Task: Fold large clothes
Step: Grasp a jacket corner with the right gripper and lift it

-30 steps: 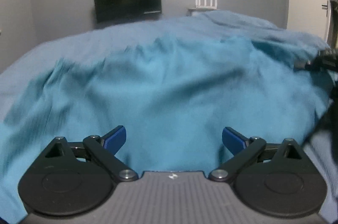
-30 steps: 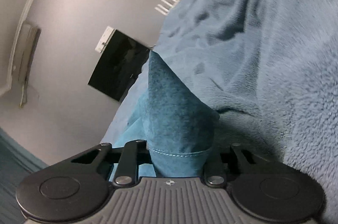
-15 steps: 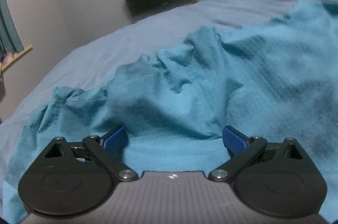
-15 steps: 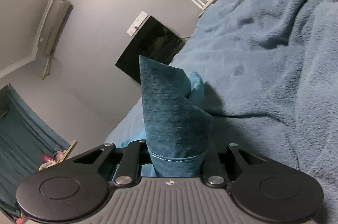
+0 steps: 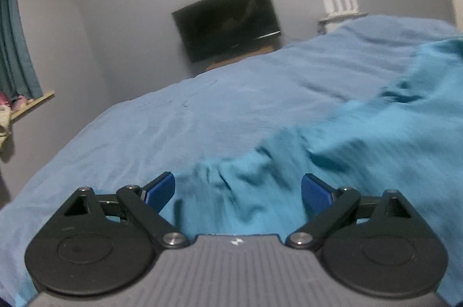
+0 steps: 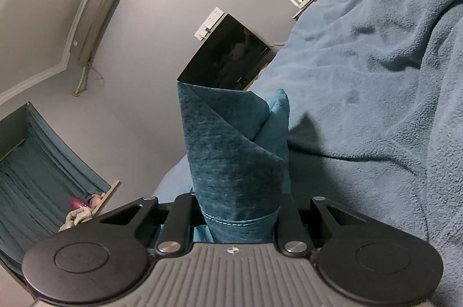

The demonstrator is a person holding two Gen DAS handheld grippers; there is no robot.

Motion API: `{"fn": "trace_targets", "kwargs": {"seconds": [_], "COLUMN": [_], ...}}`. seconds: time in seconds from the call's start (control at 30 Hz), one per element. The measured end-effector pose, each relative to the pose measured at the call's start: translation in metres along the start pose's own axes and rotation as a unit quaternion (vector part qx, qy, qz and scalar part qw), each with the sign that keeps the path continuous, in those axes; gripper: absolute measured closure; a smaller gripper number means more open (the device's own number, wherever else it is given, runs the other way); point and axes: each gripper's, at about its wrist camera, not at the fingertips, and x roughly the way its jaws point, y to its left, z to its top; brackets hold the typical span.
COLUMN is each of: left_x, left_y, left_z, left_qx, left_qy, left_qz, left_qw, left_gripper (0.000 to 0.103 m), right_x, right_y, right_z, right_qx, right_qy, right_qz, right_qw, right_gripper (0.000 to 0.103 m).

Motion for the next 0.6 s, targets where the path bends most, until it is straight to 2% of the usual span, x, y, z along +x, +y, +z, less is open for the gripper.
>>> {"fn": "trace_targets", "kwargs": {"seconds": [0.13,0.33,0.47,0.6], "left_x": [0.045,0.092,0.077,0.009], "left_y": [0.008,-0.003,0.007,0.003], "left_z": [0.011,0.006,0.007,-0.003], "left_qx": [-0.03,-0.024,-0.049,-0.001], "left_qy": [0.047,0.142,0.133,0.081], "left_qz": [0.009,-0.014,-0.021,-0.058], "left_qw": [0.9984,0.9894,0.9896,0.995], "left_gripper": [0.0,0.0,0.0,0.0], "right_x": [-0.009,-0.008,-0.011,-0.012], "right_y": [-0.001,0.003,-0.001,-0.006], "right_z": [-0.002,-0.006,-0.004,-0.003], "right_qx": [-0.011,-0.047,-0.036,-0.016], "right_qy": [0.0,0.008,0.011,0.013], "right_qz": [0.008,0.027,0.022,0.019], "right_qw": [1.0,0.999,0.999,1.0], "right_gripper": [0.083,0.083,0.083,0.083]}}
